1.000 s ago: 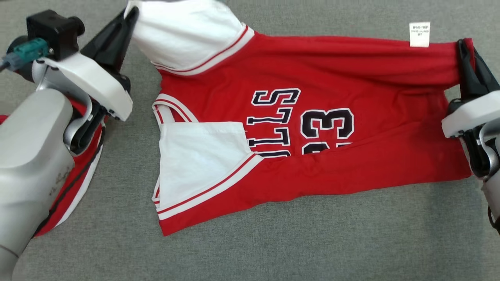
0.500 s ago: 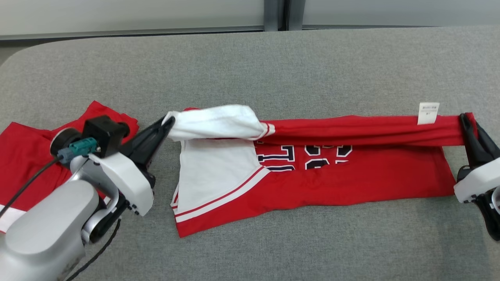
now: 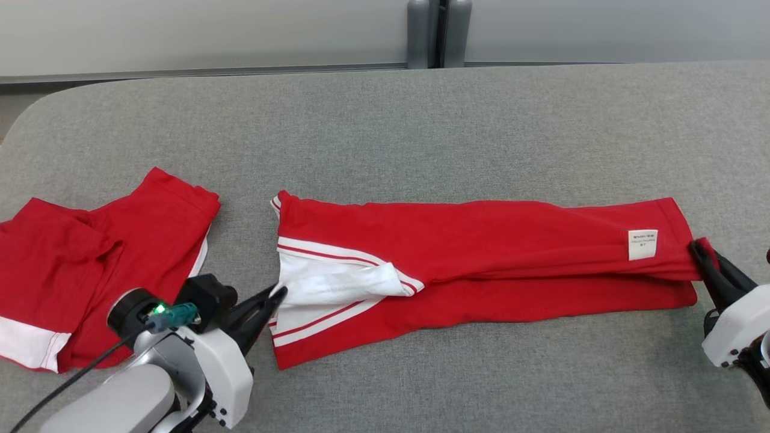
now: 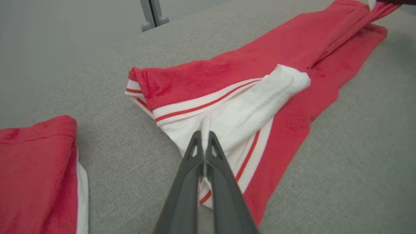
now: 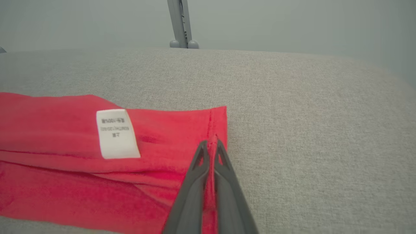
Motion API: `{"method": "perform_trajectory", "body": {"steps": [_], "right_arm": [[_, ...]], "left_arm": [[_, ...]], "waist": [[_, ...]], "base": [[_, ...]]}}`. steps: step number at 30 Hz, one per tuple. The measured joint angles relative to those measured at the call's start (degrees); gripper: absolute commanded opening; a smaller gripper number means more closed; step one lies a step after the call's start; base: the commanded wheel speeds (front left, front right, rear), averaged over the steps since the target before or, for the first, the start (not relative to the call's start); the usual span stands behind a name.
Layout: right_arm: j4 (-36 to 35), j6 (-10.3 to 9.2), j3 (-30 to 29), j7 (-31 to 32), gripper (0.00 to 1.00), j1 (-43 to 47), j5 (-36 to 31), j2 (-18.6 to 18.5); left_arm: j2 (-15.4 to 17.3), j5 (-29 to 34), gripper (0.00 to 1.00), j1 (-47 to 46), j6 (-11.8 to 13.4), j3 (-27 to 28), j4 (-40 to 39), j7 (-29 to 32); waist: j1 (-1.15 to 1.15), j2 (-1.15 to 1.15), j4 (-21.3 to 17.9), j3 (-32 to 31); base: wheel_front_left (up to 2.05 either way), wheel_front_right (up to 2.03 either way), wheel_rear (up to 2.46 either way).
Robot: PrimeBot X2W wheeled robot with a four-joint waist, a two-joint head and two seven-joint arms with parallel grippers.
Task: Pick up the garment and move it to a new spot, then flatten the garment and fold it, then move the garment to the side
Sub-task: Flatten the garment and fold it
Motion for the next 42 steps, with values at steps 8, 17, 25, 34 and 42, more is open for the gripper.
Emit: {"method": "perform_trajectory", "body": {"steps": [8, 17, 25, 34, 42], "right_arm": [[-1.44, 0.00, 2.64, 3.93, 1.00, 1.85, 4.55, -2.59], [-2.91, -0.01, 2.40, 4.81, 1.00, 3.04, 8.43, -5.70], [-2.30, -0.01, -1.44, -2.08, 1.00, 1.54, 7.40, -2.74], [-3.44, -0.07, -9.62, -8.43, 1.00, 0.71, 0.03, 3.23], [-17.33, -0.05, -24.25, -8.73, 1.00, 6.91, -16.22, 14.21]], "left_arm": [[-2.04, 2.43, 0.00, 0.78, 1.29, -2.55, 4.56, 0.77], [-2.36, 2.80, 1.00, 1.03, 2.57, -3.03, 5.78, 1.25], [-2.85, 0.99, 1.00, 0.94, 6.59, 2.33, 4.58, -4.89], [-9.10, 1.49, 1.00, 1.49, 11.96, 20.35, 0.70, -9.71], [-23.10, 17.68, 1.00, 13.99, 8.25, 44.46, -6.31, -9.85]], "waist": [[0.00, 0.00, -0.18, 0.26], [0.00, 0.00, -0.01, -0.84], [0.00, 0.00, 0.72, -1.44], [0.00, 0.00, 1.64, -1.69], [0.00, 0.00, 1.92, -1.17]], "base": [[0.00, 0.00, 0.00], [0.00, 0.00, 0.00], [0.00, 0.00, 0.00], [0.00, 0.00, 0.00], [0.00, 0.00, 0.00]]}}
